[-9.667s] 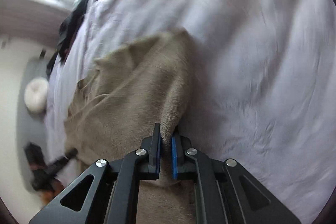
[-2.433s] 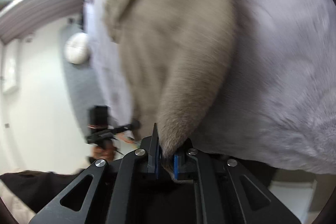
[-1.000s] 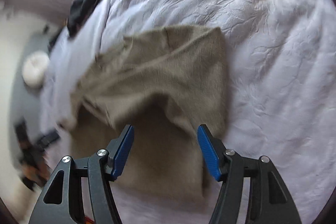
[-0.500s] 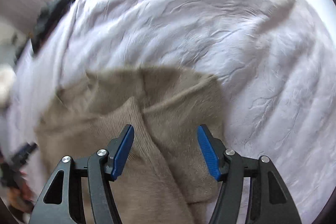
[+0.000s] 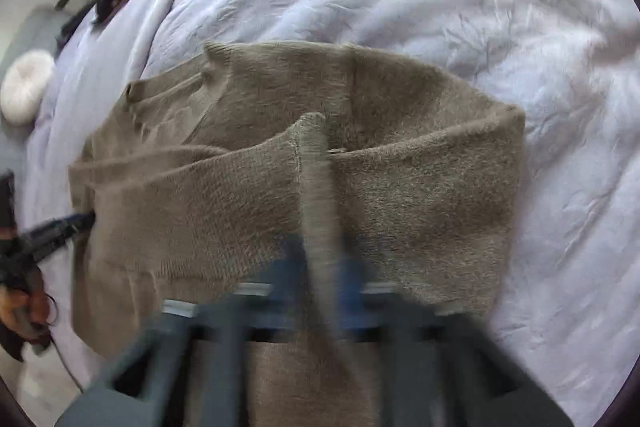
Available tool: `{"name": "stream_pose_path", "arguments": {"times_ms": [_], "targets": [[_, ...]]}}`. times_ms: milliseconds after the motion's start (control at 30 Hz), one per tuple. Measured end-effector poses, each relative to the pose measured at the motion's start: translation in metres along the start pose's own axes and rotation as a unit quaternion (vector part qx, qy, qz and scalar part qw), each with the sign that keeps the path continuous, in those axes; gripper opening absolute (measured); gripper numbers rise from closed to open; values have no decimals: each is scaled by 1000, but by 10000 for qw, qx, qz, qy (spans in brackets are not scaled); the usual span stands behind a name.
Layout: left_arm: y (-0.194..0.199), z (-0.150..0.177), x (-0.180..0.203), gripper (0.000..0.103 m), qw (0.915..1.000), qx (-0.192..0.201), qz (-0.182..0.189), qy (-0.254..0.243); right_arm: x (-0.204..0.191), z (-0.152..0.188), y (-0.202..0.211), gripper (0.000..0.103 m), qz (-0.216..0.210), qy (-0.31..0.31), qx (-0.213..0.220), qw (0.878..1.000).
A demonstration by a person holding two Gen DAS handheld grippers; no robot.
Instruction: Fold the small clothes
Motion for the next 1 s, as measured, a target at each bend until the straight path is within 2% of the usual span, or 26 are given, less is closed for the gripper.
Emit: {"name": "stream_pose_path", "arguments": {"times_ms": [200,367,500,633,767,800,867,900,933,1000], "targets": [[69,9,3,7,9967,769,259,-89,-12,10,60,6,-144,344,625,9973],[104,-17,5,7,9913,1260,161,-338,-21,-15,86,6,-136,453,1030,9936],[86,-48,0,7,9908,1323,33,-280,-15,-43,64,6,-86,173,982,9950],[33,-61,-1,7,9943,999,-271,-251,-1,-59,22,6,86,-38,699,9975],[-14,-59,-4,7,9959,700,-563,-144,11,-61,-13,6,175,-191,508,9984],[-19,-57,-5,12,9958,684,-597,-120,13,-61,-18,6,179,-197,512,9983],[-19,-55,-11,37,9933,711,-907,-38,17,-61,-17,8,224,-245,564,9979],[-16,-55,-16,56,9909,751,-1112,6,20,-61,-13,15,332,-300,613,9971],[-10,-54,-22,59,9891,805,-1235,48,25,-62,-7,17,516,-391,673,9956],[4,-50,-35,59,9888,773,-1270,159,37,-62,5,18,562,-673,743,9934]]}}
Point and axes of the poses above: each gripper's, at about its wrist camera, not at the fingertips, and y roughly against the way its jaws point, x to its right, z to its underside, the point moved 3 cm from there along -y, roughly the way its jaws point, and after that the axes turned 6 degrees about -y, right-handed, at the moved point
